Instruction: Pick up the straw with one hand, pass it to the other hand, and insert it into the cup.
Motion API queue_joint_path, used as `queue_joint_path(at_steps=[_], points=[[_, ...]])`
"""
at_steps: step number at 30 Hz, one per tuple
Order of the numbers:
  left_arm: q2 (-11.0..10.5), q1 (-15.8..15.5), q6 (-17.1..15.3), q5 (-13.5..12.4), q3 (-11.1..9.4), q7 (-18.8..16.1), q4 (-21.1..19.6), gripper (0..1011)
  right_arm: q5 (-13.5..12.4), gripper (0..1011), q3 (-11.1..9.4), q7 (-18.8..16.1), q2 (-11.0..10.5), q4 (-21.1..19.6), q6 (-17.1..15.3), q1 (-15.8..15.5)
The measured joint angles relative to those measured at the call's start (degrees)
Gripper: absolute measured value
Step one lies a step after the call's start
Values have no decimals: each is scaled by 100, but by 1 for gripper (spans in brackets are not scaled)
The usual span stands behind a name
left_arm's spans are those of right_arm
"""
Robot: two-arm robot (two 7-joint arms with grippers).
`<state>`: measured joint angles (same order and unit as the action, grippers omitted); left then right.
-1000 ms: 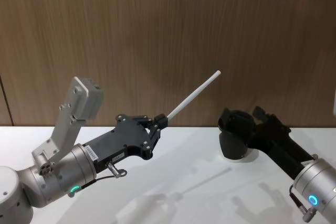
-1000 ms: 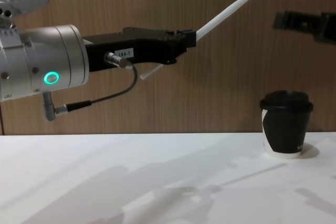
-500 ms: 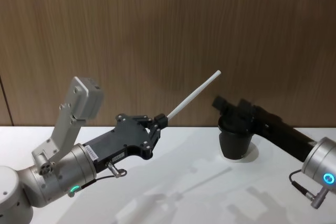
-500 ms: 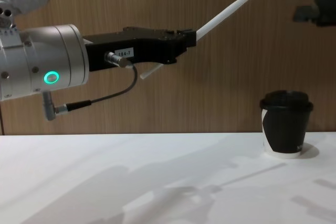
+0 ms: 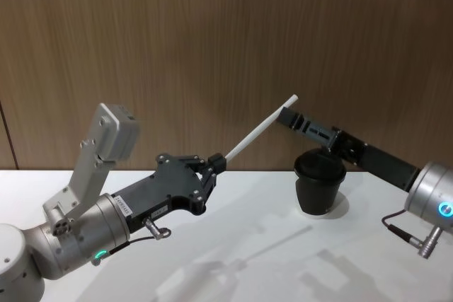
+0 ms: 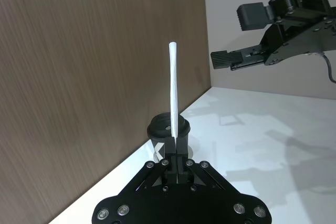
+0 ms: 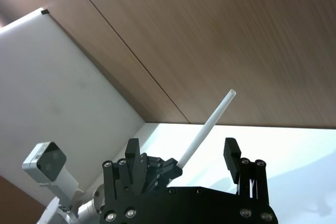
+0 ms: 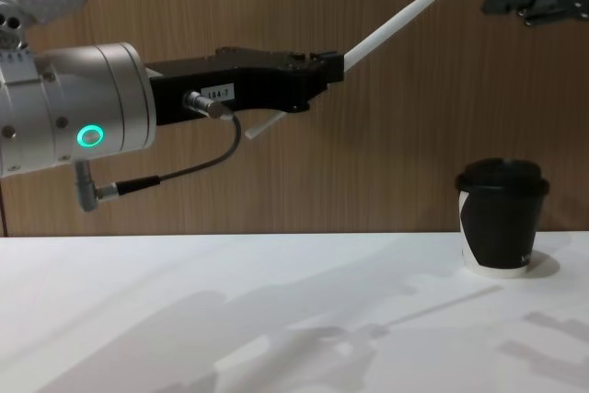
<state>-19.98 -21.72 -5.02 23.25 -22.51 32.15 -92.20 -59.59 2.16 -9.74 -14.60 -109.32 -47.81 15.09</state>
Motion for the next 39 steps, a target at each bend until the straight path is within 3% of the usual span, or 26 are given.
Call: queue_joint_path(at_steps=[7,21,39], points=[[0,0,0,0,0,0,0,12,-211,1001,-1,251,133,179,-243,182],[0,0,0,0,0,0,0,13,-236,1001,135,677,343,551,-280,421],[0,0,0,0,0,0,0,12,-135,1001,423,632,368,1051,-60,739]])
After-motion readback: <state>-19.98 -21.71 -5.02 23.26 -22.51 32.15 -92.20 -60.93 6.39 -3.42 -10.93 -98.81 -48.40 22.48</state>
